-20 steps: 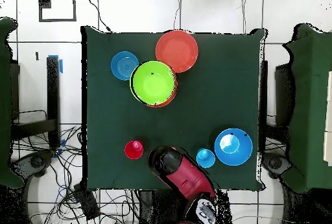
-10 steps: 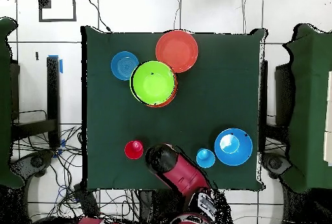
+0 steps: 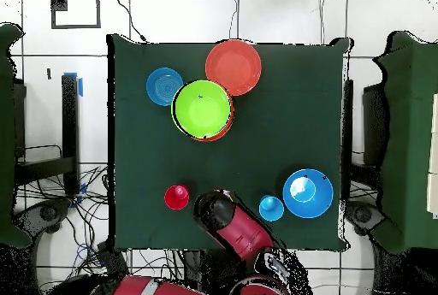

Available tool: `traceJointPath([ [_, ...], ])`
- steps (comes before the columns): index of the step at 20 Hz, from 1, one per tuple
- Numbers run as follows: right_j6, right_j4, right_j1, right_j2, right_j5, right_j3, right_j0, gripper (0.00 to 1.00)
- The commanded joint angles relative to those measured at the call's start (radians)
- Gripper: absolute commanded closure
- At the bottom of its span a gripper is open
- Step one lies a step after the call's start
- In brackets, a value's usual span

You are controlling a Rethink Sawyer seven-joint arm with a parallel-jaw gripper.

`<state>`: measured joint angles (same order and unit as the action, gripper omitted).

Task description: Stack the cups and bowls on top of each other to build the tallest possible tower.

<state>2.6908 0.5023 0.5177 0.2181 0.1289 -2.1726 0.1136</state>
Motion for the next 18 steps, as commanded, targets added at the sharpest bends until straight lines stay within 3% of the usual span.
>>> traceJointPath([
  [1,0.146,0.000,-0.079,-0.155,-0.072,-0.027,0.019,0.00],
  [7,0.127,0.001,-0.052,-0.122,-0.019,-0.019,0.007,0.00],
  [18,0.140,0.015,0.020,-0.006,0.176,0.039,-0.098,0.00],
])
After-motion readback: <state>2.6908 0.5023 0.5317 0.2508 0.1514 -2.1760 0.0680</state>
